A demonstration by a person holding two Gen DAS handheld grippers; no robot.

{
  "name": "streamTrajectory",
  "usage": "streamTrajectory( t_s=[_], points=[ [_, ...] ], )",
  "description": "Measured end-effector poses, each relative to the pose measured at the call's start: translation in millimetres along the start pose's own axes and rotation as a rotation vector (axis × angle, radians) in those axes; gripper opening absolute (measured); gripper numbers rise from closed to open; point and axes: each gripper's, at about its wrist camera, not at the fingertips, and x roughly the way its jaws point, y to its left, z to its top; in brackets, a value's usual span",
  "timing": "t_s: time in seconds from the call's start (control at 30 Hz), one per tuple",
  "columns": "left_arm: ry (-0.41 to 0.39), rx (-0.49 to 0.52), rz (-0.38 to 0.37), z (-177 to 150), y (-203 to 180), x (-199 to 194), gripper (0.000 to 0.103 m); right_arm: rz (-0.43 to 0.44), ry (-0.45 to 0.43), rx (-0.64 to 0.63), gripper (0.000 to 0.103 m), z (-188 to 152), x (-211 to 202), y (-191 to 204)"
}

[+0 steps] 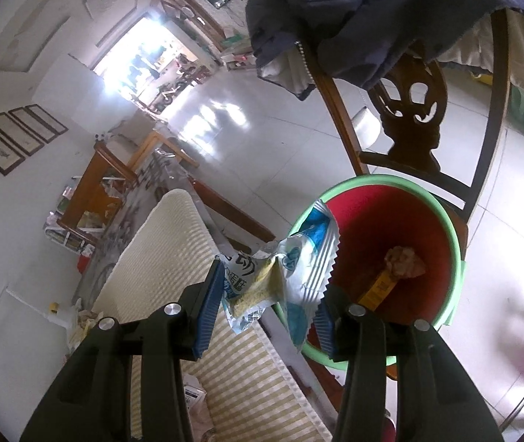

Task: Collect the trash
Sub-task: 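Carry both items over the red bin and open both tools to release, then move both tools back to the trash pile on the bed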

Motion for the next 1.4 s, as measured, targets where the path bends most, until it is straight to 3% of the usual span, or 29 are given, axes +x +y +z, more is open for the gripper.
streamTrajectory(
  t_s=[0.17, 0.2, 0.23, 0.27, 0.33, 0.47, 0.63, 0.77, 0.87, 1.0, 1.1, 1.2, 1.4],
  points=[
    [0.056, 0.003, -0.03, -6, -4, 13, 0.074, -0.042, 0.039, 0.041, 0.046, 2, 9, -13],
    [0.055, 0.007, -0.029, -8, -5, 15, 0.074, -0.048, 0.051, 0.048, 0.049, 3, 11, -16],
    [0.042, 0.019, -0.018, -8, -7, 15, 0.073, -0.053, 0.056, 0.055, 0.059, 4, 13, -18],
    [0.037, 0.028, -0.009, -7, -8, 15, 0.063, -0.06, 0.055, 0.065, 0.068, 5, 14, -20],
    [0.032, 0.019, -0.01, -5, -8, 17, 0.044, -0.069, 0.035, 0.076, 0.072, 6, 10, -22],
    [0.016, -0.024, -0.041, 7, -5, 21, 0.041, -0.098, -0.038, 0.054, 0.083, 6, -2, -16],
    [-0.034, -0.005, -0.067, 32, -22, 31, 0.041, -0.16, -0.143, 0.058, 0.086, 8, -20, -14],
    [-0.054, 0.072, -0.112, 60, -58, 51, 0.041, -0.168, -0.307, 0.093, 0.09, 8, -48, -17],
    [-0.058, 0.126, -0.128, 75, -83, 63, 0.041, -0.166, -0.373, 0.123, 0.091, 10, -61, -23],
    [-0.078, 0.185, -0.136, 94, -113, 76, 0.046, -0.172, -0.409, 0.161, 0.091, 12, -68, -32],
    [-0.127, 0.162, -0.136, 104, -121, 75, 0.067, -0.185, -0.424, 0.147, 0.091, 14, -69, -30],
    [-0.151, 0.13, -0.164, 106, -118, 66, 0.068, -0.2, -0.426, 0.11, 0.091, 14, -70, -24],
    [-0.171, 0.067, -0.138, 91, -88, 43, 0.068, -0.202, -0.414, 0.059, 0.091, 12, -65, -11]
  ],
)
